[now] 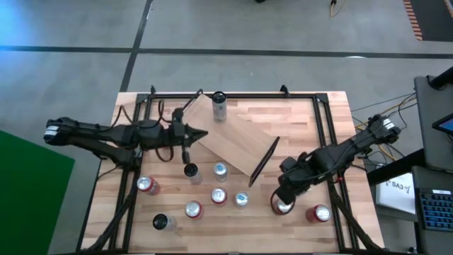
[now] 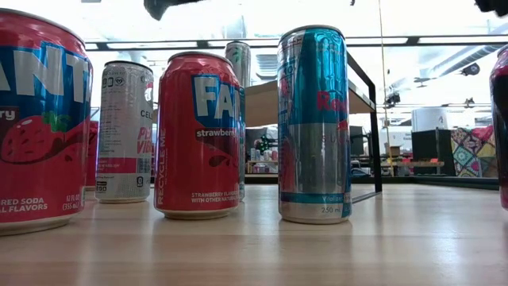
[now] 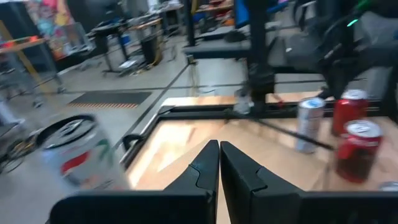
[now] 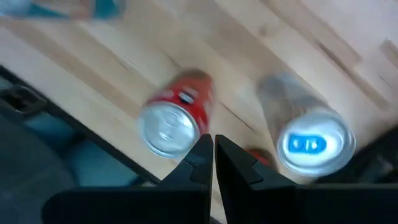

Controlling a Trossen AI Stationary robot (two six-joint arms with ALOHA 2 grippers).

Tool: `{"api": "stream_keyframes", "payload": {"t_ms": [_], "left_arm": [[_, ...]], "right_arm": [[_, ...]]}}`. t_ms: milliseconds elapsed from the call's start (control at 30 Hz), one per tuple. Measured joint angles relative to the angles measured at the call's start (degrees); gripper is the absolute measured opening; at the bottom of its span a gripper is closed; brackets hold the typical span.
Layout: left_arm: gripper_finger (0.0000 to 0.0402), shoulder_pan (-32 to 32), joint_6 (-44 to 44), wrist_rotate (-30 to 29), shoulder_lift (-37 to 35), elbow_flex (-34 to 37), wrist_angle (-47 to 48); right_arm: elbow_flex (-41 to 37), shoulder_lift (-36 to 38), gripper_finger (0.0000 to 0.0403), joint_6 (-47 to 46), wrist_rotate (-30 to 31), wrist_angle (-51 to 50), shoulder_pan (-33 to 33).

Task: Place canned beverage on shelf
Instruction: Put the silver/blue soda can on the shelf

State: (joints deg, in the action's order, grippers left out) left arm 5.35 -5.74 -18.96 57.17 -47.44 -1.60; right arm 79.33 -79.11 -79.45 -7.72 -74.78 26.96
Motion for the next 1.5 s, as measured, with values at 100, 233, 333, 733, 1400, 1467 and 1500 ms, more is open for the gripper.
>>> {"api": "stream_keyframes", "payload": {"t_ms": [100,233,333,733,1400,1467,1500], "left_arm": [[0.0,1.79,-0.48,-0.02,0.25,0.0,-0.48],[0.0,2.5,-0.96,-0.04,0.8,0.0,-1.84],[0.0,2.5,-1.04,-0.04,0.85,0.0,-2.07],[0.0,2.48,-1.26,-0.13,0.85,0.0,-2.22],[0.0,2.46,-1.26,-0.15,0.87,0.0,-2.16],[0.0,2.46,-1.26,-0.15,0.87,0.0,-2.15],[0.0,2.46,-1.26,-0.15,0.87,0.0,-2.15]], "right_arm": [[0.0,-1.87,0.0009,0.05,-3.38,-4.92,0.0],[0.0,-2.62,0.0009,1.11,-5.15,-11.37,0.02],[0.0,-2.09,0.0009,1.81,-5.23,-12.65,0.04],[0.0,-1.03,0.0099,-1.05,-3.69,-12.61,0.04],[-4.06,-1.03,0.0336,-3.0,-0.73,-11.81,0.02],[-5.28,-1.03,0.0335,-2.95,-0.77,-11.67,0.02],[-5.87,-1.03,0.0334,-2.61,-0.77,-11.65,0.02]]}}
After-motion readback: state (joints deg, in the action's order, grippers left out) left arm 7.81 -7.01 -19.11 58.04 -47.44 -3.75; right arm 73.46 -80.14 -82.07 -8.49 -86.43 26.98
